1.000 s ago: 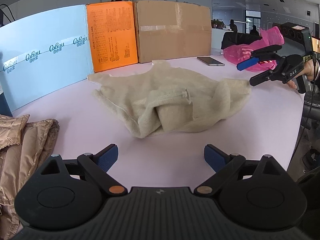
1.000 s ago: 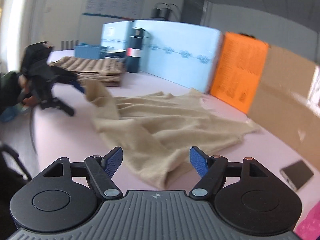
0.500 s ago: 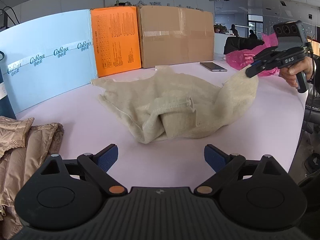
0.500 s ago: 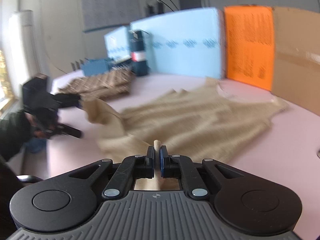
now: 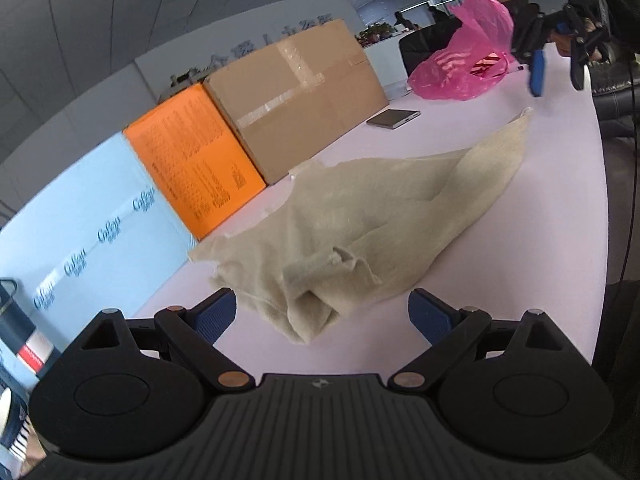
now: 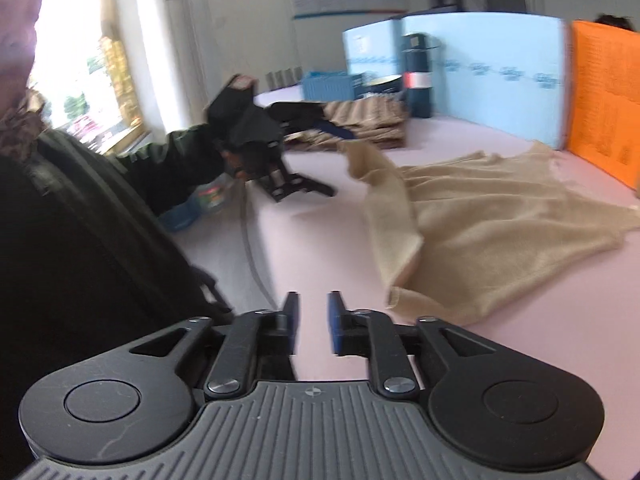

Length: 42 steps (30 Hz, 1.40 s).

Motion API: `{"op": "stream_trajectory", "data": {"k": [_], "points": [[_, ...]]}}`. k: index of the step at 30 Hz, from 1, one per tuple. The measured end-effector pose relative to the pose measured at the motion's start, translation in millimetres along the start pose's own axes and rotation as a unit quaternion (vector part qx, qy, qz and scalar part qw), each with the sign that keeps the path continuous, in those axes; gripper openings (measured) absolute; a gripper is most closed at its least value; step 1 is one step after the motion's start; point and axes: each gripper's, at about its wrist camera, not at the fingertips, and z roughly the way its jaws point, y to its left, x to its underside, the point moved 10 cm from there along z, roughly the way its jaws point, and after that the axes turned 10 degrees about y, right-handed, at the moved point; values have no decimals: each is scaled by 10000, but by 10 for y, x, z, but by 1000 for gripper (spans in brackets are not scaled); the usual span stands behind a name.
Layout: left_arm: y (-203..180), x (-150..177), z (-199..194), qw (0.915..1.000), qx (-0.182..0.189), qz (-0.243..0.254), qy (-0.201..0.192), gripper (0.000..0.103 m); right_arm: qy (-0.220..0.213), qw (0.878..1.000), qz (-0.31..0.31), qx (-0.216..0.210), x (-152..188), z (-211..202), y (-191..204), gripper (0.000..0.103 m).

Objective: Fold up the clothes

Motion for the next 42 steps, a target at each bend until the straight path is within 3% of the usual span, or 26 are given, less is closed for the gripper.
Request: {"op": "stream_trajectory", "data": {"k": [3, 5, 10, 11, 13, 14, 16, 17, 18, 19, 23, 26, 28, 30, 32, 35, 39, 41, 42], "points": [[-12, -111, -19, 9985, -225, 467, -150, 93, -355, 9988, 277, 188, -5, -42, -125, 47], [-45, -134, -20, 9958, -315, 857, -49, 85, -450, 9979, 352, 298, -4, -30, -187, 50], [-143, -63, 41, 9797, -561, 1889, 376, 82, -684, 9952, 515, 473, -41, -11, -318, 74], [-169, -52, 65, 9756, -618, 2058, 440, 78, -718, 9949, 522, 472, -53, -4, -330, 75], [-214, -42, 106, 9659, -854, 2392, 510, 55, -751, 9945, 484, 551, -94, 35, -354, 75], [-228, -48, 124, 9593, -1076, 2563, 504, 50, -738, 9944, 429, 619, -108, 55, -359, 75], [-260, -48, 145, 9424, -1515, 2946, 454, 28, -637, 9941, 150, 867, -125, 101, -336, 75], [-275, -52, 129, 9376, -1616, 3053, 394, 22, -555, 9933, -93, 1010, -121, 125, -301, 76], [-281, -65, 95, 9386, -1608, 3035, 320, 9, -467, 9916, -351, 1151, -114, 150, -263, 80], [-288, -78, 61, 9396, -1599, 3016, 245, 7, -378, 9890, -608, 1291, -109, 174, -226, 81], [-258, -114, -68, 9469, -1553, 2813, 95, 7, -93, 9727, -1510, 1759, -86, 264, -91, 82], [-209, -128, -173, 9582, -1445, 2469, 42, 7, 246, 9605, -1818, 2091, -71, 397, -85, 79], [-187, -140, -249, 9657, -1338, 2226, -19, 7, 596, 9531, -1925, 2259, -43, 550, -123, 70], [-157, -143, -325, 9741, -1183, 1925, -68, 7, 917, 9517, -1862, 2262, -2, 695, -179, 32], [-109, -121, -414, 9812, -1076, 1601, -101, 7, 1193, 9472, -1930, 2264, 51, 819, -202, 13], [-21, -58, -567, 9886, -981, 1130, -148, 7, 1253, 9406, -2097, 2358, 56, 798, -159, 9], [47, 38, -718, 9906, -1049, 855, -213, 11, 826, 9376, -1964, 2748, -85, 410, -115, 8], [-64, 90, -709, 9868, -1053, 1223, -164, 36, 800, 9334, -1926, 2921, -76, 248, -92, 8], [-134, 113, -699, 9835, -1065, 1454, -151, 72, 850, 9315, -1899, 2983, -47, 202, -91, 8]]}}
